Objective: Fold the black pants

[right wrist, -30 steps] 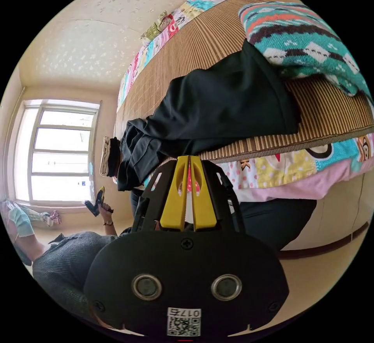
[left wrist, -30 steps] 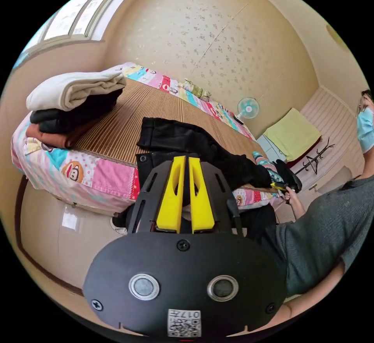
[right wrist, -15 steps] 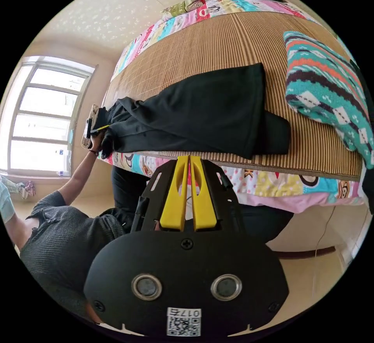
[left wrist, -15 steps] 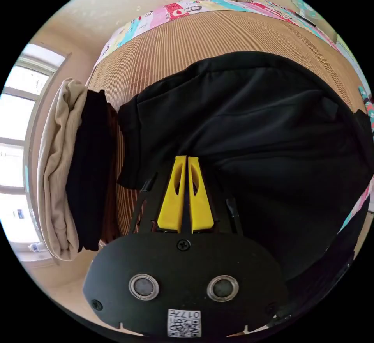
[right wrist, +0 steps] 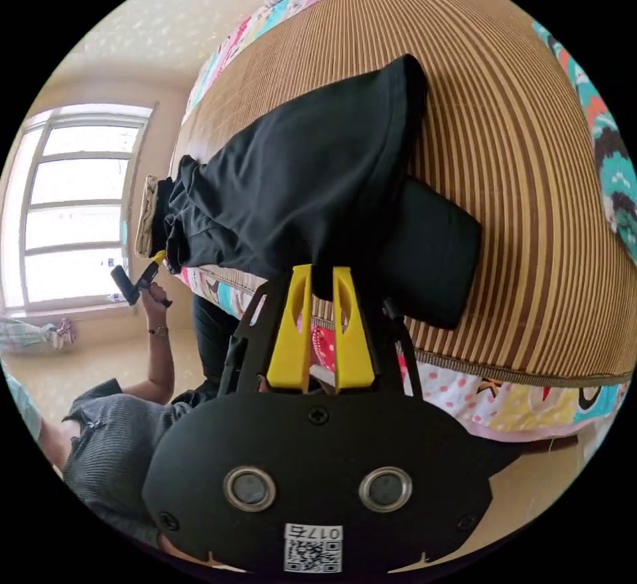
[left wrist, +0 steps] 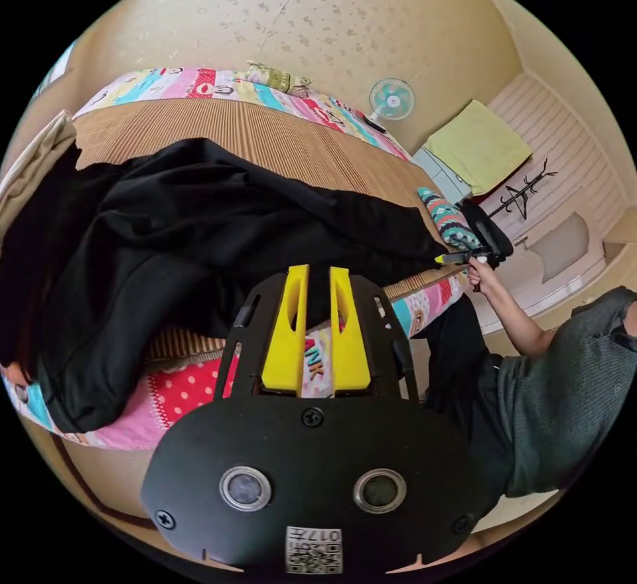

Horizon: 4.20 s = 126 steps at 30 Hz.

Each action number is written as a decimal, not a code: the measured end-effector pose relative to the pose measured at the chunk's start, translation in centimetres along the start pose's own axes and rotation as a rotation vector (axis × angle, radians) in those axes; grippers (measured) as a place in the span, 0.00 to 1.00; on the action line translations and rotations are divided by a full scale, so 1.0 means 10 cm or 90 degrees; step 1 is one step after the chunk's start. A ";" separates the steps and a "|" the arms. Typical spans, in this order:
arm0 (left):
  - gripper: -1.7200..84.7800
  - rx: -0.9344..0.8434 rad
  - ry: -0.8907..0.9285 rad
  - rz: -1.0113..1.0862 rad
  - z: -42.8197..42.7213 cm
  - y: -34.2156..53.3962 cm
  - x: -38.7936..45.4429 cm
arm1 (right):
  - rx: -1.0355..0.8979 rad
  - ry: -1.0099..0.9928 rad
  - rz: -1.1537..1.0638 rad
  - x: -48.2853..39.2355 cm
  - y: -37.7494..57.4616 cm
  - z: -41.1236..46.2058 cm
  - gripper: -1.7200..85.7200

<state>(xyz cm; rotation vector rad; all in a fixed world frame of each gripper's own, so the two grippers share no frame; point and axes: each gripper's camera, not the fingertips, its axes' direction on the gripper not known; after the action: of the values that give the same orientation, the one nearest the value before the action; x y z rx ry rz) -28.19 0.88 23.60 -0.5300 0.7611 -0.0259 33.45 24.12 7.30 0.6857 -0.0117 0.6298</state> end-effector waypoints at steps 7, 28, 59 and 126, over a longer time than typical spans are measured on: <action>0.10 0.061 0.101 -0.091 -0.23 0.76 0.07 | 0.434 -0.420 -0.018 0.09 -0.79 -1.69 0.08; 0.14 0.010 0.117 -0.047 -0.14 -0.05 0.04 | 0.244 0.059 0.060 0.42 0.70 -0.59 0.07; 0.05 0.241 0.062 -0.593 -1.50 1.03 -1.58 | 0.364 -0.018 -0.030 -0.07 1.86 -2.04 0.05; 0.03 -0.008 -0.263 -0.158 -1.33 -0.07 -0.41 | 0.101 0.451 -0.013 -0.21 1.07 0.48 0.03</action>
<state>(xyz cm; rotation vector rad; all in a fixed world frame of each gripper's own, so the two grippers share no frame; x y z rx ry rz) -39.86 -4.86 18.64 -0.6145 0.2898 -0.1372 26.86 26.52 16.91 0.5826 0.7059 0.8322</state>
